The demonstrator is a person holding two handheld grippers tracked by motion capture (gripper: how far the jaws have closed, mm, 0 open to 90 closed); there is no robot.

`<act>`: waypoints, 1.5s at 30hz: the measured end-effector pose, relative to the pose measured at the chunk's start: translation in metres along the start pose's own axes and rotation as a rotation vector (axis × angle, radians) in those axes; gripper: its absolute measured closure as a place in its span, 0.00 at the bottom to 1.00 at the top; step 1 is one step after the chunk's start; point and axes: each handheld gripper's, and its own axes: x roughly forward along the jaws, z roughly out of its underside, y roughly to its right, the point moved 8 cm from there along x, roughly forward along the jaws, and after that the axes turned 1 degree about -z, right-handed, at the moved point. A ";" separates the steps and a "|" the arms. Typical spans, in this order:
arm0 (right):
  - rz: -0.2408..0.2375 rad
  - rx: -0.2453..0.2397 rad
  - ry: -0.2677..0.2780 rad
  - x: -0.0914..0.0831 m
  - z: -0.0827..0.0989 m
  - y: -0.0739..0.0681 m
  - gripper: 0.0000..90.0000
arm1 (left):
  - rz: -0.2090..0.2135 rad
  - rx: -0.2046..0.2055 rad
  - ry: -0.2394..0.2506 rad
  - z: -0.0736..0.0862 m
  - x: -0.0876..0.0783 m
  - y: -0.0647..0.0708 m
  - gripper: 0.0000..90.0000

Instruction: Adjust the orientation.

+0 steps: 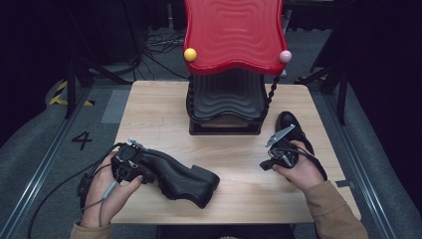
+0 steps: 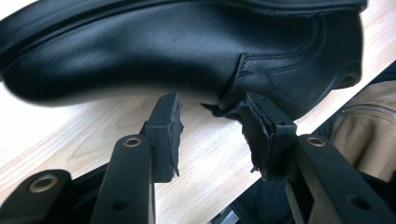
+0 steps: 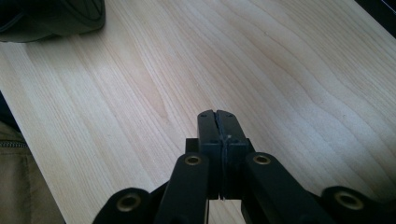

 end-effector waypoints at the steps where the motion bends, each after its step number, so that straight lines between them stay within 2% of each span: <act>1: -0.001 0.000 -0.001 0.000 0.001 0.000 1.00 | 0.009 0.013 -0.001 -0.002 0.001 0.002 0.65; 7: 0.005 -0.001 0.007 -0.003 0.002 -0.002 1.00 | 0.006 0.018 0.000 -0.004 0.001 0.003 0.64; 13: -0.005 -0.021 0.023 -0.003 -0.006 -0.009 1.00 | 0.001 0.014 0.000 -0.004 -0.001 0.002 0.59; 16: -0.019 -0.057 0.028 -0.002 -0.016 -0.019 1.00 | 0.007 0.020 -0.001 -0.004 -0.003 0.002 0.58; 18: -0.035 -0.064 0.043 -0.003 -0.021 -0.023 1.00 | 0.001 0.019 0.004 -0.005 -0.004 0.001 0.58; 19: -0.065 -0.070 0.074 -0.005 -0.031 -0.031 1.00 | 0.001 0.022 0.015 -0.007 -0.006 0.002 0.58; 23: -0.089 -0.089 0.091 -0.002 -0.044 -0.042 1.00 | 0.013 0.035 0.022 -0.009 -0.008 0.005 0.58; 26: -0.126 -0.137 0.115 0.008 -0.063 -0.064 1.00 | 0.019 0.042 0.036 -0.012 -0.008 0.005 0.59; 27: -0.138 -0.149 0.114 0.011 -0.067 -0.070 1.00 | 0.019 0.042 0.036 -0.012 -0.008 0.005 0.59; 28: -0.138 -0.149 0.114 0.011 -0.067 -0.070 1.00 | 0.022 0.044 0.036 -0.013 -0.008 0.005 0.59; 32: -0.168 -0.197 0.091 0.027 -0.084 -0.094 1.00 | 0.019 0.050 0.036 -0.013 -0.007 0.004 0.59; 37: -0.191 -0.222 0.077 0.038 -0.093 -0.106 1.00 | 0.026 0.039 0.040 -0.011 -0.007 0.004 0.58; 40: -0.203 -0.233 0.074 0.042 -0.097 -0.110 1.00 | 0.023 0.042 0.039 -0.010 -0.007 0.004 0.59; 45: -0.194 -0.229 0.052 0.049 -0.097 -0.107 1.00 | 0.020 0.046 0.030 -0.008 -0.007 0.004 0.60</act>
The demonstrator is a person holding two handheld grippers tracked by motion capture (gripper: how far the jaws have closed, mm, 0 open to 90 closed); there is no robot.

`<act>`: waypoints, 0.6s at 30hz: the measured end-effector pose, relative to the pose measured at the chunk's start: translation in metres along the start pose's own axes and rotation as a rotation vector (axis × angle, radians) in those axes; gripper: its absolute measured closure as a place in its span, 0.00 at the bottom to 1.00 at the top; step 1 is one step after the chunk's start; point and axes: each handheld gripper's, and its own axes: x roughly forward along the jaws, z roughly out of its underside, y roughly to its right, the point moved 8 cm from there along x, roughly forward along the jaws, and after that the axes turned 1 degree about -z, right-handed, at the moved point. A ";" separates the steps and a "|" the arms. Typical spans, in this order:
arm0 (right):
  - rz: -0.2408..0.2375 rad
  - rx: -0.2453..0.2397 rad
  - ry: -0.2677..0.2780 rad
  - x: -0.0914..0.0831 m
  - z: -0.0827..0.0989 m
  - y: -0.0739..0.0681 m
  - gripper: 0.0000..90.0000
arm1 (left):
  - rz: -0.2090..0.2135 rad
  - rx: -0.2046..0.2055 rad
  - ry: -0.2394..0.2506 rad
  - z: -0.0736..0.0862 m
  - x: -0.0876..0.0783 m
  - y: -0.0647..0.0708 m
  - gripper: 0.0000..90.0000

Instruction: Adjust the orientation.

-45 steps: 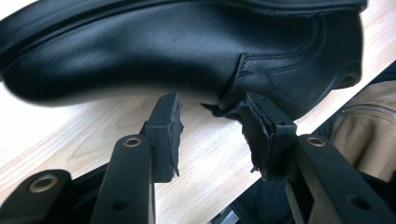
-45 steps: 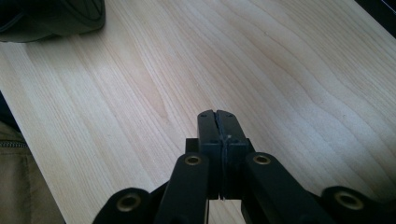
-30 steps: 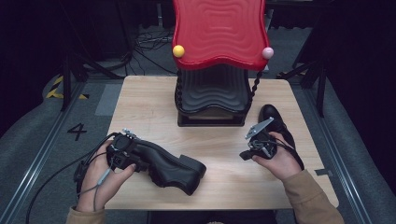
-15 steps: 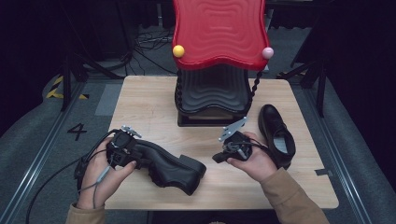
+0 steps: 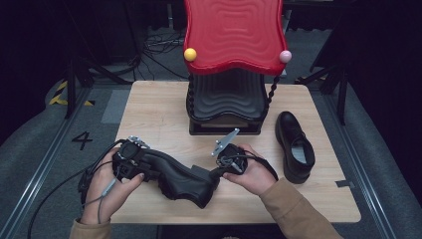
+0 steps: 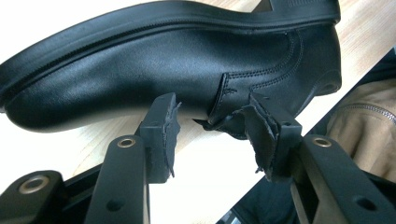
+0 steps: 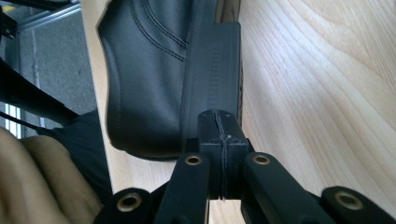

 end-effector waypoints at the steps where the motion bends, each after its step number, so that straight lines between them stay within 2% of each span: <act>1: 0.006 -0.005 -0.002 0.000 0.000 0.001 1.00 | -0.002 -0.003 0.004 0.000 0.000 0.000 0.59; 3: 0.034 -0.020 -0.014 0.000 -0.001 0.003 1.00 | -0.003 -0.007 0.007 0.001 -0.001 -0.001 0.59; 7: 0.032 -0.012 -0.018 -0.001 -0.002 0.007 1.00 | -0.006 -0.011 0.015 0.002 -0.003 -0.001 0.58; 11: 0.088 0.016 -0.019 -0.004 -0.002 0.023 1.00 | -0.008 -0.018 0.018 0.003 -0.005 -0.003 0.58; 14: 0.100 0.037 -0.026 -0.005 -0.002 0.030 1.00 | -0.010 -0.019 0.020 0.003 -0.004 -0.003 0.58; 18: 0.158 0.051 -0.058 -0.001 -0.001 0.047 1.00 | -0.015 -0.011 0.033 0.003 -0.006 -0.004 0.58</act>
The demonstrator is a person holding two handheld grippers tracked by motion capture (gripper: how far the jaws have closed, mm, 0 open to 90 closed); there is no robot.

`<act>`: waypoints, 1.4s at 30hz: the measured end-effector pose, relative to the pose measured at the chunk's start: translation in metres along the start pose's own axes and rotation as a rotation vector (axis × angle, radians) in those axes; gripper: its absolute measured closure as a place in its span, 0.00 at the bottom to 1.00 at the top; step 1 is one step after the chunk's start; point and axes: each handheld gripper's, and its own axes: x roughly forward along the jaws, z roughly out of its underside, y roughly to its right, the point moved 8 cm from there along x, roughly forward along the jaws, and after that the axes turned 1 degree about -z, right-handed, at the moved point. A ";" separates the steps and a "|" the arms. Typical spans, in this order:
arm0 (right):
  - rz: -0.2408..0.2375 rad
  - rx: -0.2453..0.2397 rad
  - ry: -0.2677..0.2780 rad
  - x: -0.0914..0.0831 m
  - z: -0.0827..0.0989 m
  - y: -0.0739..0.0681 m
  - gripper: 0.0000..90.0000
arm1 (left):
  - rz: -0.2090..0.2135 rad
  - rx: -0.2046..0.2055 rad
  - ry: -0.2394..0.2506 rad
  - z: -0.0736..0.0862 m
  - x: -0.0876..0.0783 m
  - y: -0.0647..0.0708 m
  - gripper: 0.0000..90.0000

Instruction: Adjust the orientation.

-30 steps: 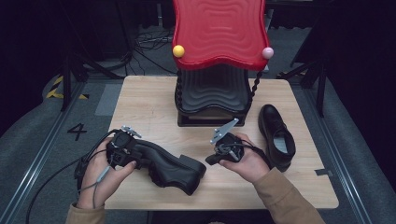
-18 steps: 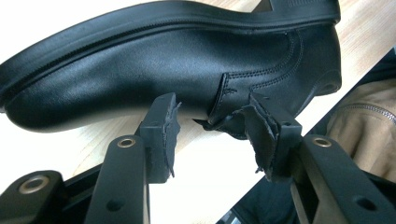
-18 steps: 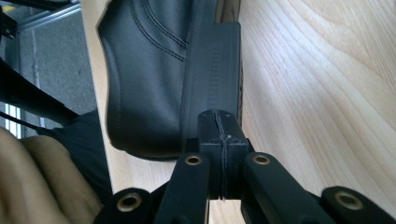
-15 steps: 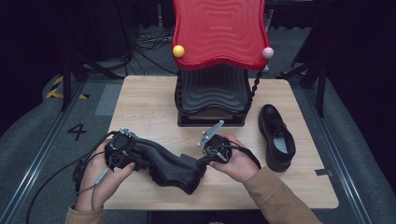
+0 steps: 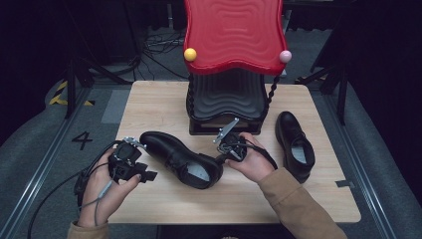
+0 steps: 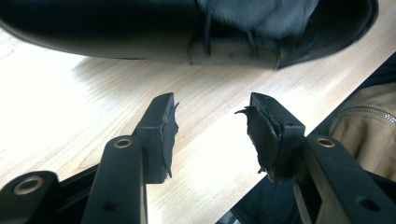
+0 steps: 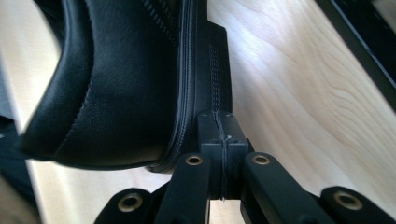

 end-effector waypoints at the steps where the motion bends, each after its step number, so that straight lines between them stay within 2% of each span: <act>1: 0.001 0.000 -0.005 0.001 0.000 0.003 1.00 | 0.002 0.000 0.001 0.000 -0.001 0.000 0.58; 3: -0.013 0.022 -0.013 0.005 0.001 0.010 1.00 | -0.001 -0.003 0.000 0.000 0.000 -0.001 0.58; 7: -0.007 0.047 -0.032 0.012 0.006 0.021 1.00 | -0.003 0.004 -0.002 0.000 0.000 -0.001 0.58; 8: -0.020 0.055 -0.028 0.014 0.008 0.022 1.00 | -0.002 0.005 -0.003 0.000 0.000 0.000 0.58; 9: -0.002 0.059 -0.044 0.017 0.011 0.025 1.00 | 0.001 0.002 -0.002 0.000 0.001 0.001 0.58; 10: -0.049 0.071 -0.035 0.022 0.013 0.025 1.00 | 0.000 0.004 -0.003 -0.001 0.001 0.001 0.58; 11: -0.066 0.077 -0.033 0.025 0.015 0.026 1.00 | 0.001 0.006 -0.004 -0.001 0.001 0.001 0.58; 16: -0.046 0.077 -0.041 0.029 0.019 0.029 1.00 | 0.002 0.007 -0.007 -0.001 0.001 0.001 0.58; 20: 0.012 0.061 -0.031 0.011 0.016 0.031 1.00 | 0.001 0.000 -0.005 -0.001 0.001 -0.001 0.57; 24: 0.055 0.034 0.010 -0.016 0.010 0.026 0.97 | -0.001 -0.001 -0.007 0.000 0.002 -0.001 0.57; 29: 0.046 -0.019 0.055 -0.043 -0.007 0.005 0.91 | -0.003 0.002 -0.007 0.000 0.001 0.000 0.57; 30: 0.046 -0.019 0.055 -0.043 -0.007 0.005 0.91 | -0.002 0.000 -0.008 0.000 0.001 0.000 0.57; 32: 0.027 -0.055 0.059 -0.048 -0.014 -0.007 0.89 | -0.003 -0.002 -0.007 0.000 0.001 -0.001 0.57; 37: -0.013 -0.111 0.045 -0.043 -0.024 -0.029 0.82 | 0.002 -0.001 -0.016 0.000 0.004 -0.001 0.57; 39: -0.024 -0.120 0.035 -0.035 -0.027 -0.034 0.74 | 0.001 -0.001 -0.016 0.000 0.004 -0.002 0.56; 42: -0.031 -0.128 0.008 -0.019 -0.030 -0.037 0.72 | 0.002 -0.005 -0.017 0.001 0.005 -0.003 0.55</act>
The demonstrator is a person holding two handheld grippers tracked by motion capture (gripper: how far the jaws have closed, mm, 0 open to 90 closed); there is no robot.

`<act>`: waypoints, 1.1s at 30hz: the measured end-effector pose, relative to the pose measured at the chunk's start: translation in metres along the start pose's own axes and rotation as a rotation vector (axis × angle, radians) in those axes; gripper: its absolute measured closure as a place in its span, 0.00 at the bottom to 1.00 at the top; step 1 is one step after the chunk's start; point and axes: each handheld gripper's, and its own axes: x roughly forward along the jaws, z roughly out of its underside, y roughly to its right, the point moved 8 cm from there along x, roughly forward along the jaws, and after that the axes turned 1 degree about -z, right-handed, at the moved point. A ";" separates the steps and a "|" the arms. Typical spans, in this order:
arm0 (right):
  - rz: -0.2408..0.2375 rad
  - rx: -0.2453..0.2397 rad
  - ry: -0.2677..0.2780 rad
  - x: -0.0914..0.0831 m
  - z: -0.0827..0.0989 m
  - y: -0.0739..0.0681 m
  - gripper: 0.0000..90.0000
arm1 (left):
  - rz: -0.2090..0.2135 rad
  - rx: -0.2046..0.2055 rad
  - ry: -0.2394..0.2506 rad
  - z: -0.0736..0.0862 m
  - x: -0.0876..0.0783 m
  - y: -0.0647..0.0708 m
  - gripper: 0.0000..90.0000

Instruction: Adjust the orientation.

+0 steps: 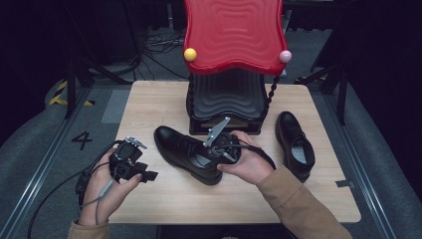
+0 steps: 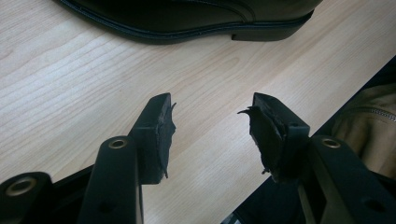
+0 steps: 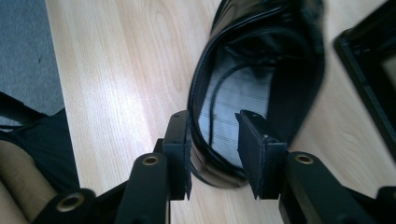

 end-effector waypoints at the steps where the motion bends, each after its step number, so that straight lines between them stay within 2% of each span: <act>1: -0.002 0.002 -0.012 0.005 0.000 0.000 0.72 | 0.000 0.000 0.000 0.000 0.000 0.000 0.55; 8: -0.032 0.009 -0.084 0.037 0.000 -0.001 0.73 | -0.001 0.001 -0.001 0.000 0.001 -0.001 0.56; 14: -0.056 -0.001 -0.120 0.049 0.002 -0.004 0.83 | -0.008 -0.005 0.000 0.001 0.001 -0.002 0.57; 16: -0.073 -0.003 -0.127 0.054 0.002 -0.007 0.91 | -0.015 -0.009 -0.003 0.002 0.001 -0.004 0.59; 33: -0.047 -0.027 -0.092 0.048 0.003 -0.013 0.95 | -0.024 -0.006 -0.004 -0.001 0.002 -0.006 0.60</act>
